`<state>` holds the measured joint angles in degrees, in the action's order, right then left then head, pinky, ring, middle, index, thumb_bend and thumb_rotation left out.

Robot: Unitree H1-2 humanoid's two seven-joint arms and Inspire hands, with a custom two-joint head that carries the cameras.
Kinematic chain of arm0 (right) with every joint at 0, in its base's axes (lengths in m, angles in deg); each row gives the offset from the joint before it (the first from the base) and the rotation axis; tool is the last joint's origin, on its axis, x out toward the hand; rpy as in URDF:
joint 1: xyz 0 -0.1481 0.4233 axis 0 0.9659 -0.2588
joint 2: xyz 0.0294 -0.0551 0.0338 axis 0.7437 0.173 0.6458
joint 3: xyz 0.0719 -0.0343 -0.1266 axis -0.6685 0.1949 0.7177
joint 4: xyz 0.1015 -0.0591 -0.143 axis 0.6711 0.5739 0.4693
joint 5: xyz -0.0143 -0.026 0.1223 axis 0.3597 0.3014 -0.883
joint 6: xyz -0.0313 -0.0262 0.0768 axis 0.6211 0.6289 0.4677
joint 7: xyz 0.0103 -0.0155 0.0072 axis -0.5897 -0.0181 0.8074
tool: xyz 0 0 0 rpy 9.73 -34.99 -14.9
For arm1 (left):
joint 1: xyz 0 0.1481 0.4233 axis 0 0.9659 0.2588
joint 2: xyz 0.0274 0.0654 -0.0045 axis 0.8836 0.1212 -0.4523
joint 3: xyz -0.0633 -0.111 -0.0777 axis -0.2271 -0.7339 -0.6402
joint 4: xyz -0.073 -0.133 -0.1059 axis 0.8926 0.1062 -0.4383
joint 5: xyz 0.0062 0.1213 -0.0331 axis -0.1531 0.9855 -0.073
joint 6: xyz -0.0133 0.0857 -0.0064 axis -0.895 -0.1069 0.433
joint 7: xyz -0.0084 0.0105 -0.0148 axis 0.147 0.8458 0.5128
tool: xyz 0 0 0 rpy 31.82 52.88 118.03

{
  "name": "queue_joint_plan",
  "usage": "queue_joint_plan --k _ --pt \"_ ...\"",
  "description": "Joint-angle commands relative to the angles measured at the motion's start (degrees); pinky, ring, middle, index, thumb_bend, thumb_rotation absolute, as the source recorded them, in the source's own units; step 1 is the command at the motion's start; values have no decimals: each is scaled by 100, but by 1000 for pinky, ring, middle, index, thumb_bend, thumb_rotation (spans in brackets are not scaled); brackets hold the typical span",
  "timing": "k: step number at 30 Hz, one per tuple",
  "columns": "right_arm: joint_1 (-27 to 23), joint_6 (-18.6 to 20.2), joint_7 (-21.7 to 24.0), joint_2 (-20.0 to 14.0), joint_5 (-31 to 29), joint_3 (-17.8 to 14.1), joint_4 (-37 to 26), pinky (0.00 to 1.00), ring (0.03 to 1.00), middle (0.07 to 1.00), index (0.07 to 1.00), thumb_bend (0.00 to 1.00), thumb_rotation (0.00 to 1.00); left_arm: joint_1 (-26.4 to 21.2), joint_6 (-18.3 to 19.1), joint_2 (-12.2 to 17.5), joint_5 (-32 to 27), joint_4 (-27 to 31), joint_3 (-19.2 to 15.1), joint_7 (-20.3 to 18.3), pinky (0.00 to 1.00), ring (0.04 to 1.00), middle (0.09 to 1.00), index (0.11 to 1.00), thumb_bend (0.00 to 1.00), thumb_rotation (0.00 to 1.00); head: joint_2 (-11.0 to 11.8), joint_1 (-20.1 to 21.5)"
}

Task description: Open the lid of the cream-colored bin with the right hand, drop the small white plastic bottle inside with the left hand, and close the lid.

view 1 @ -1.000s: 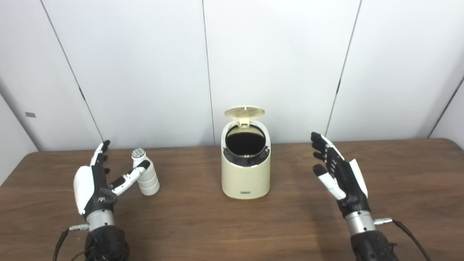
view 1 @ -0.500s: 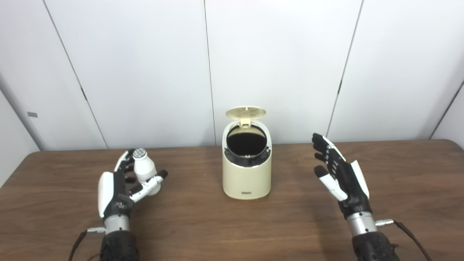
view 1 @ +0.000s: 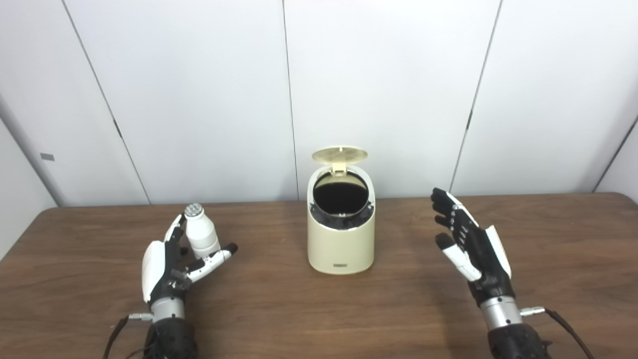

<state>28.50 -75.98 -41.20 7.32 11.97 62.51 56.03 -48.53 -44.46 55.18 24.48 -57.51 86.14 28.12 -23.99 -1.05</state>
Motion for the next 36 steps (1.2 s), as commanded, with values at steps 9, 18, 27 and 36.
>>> queue_joint_plan --k 9,18,27,36 --pt "11 -183 31 -85 -129 -71 -285 857 896 901 899 1000 859 -528 -1085 -33 44 -880 -118 1248 567 658 669 702 993 132 2 -4" --pt "55 -131 2 -71 -34 -52 -355 844 893 898 897 1000 860 -768 -1865 -94 -146 -1416 -249 1782 420 505 531 532 710 28 -5 21" --pt "52 -77 5 -43 -14 -39 -420 846 895 901 903 991 854 -766 -1940 -36 -10 -1474 -173 2009 324 423 468 512 502 0 -8 30" --pt "69 -142 -13 -32 -8 -44 -344 846 890 894 895 965 846 -622 -1973 -21 -19 -1132 -103 1858 308 411 463 514 502 0 -28 41"
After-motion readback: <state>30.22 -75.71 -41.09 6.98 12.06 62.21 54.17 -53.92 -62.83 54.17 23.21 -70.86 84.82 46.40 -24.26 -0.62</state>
